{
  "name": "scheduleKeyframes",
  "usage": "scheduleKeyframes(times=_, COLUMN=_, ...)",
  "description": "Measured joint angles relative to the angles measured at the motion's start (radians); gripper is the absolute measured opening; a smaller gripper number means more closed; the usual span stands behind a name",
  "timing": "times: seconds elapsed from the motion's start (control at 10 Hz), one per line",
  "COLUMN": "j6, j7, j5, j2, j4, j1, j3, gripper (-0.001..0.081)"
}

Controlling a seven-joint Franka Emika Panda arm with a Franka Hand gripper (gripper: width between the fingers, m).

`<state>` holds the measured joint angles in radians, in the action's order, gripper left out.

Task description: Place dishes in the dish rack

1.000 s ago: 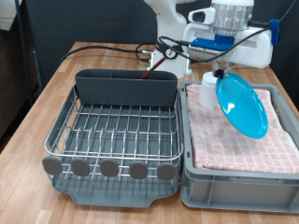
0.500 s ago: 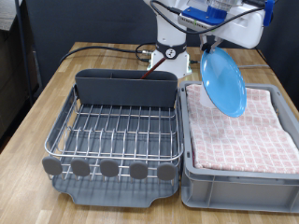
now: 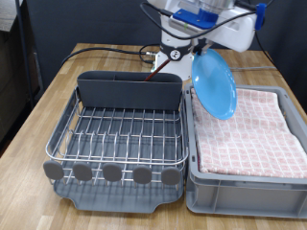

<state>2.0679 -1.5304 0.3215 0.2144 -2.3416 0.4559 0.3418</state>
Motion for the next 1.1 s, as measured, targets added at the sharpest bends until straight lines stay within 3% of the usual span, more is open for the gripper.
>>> scheduleKeyframes(times=0.6, j6=0.044, j7=0.384, j5=0.208, j2=0.011, j4=0.007, j1=-0.088, j3=0.138, gripper=0.0017)
scheduleKeyframes(times=0.8, j6=0.119, j7=0.536, j5=0.256, j2=0.017, j4=0.008, j1=-0.106, j3=0.187, gripper=0.0017)
scheduleKeyframes(times=1.0, j6=0.185, j7=0.604, j5=0.257, j2=0.019, j4=0.012, j1=-0.111, j3=0.219, gripper=0.0017)
scheduleKeyframes(times=1.1, j6=0.174, j7=0.602, j5=0.255, j2=0.018, j4=0.012, j1=-0.111, j3=0.219, gripper=0.0017)
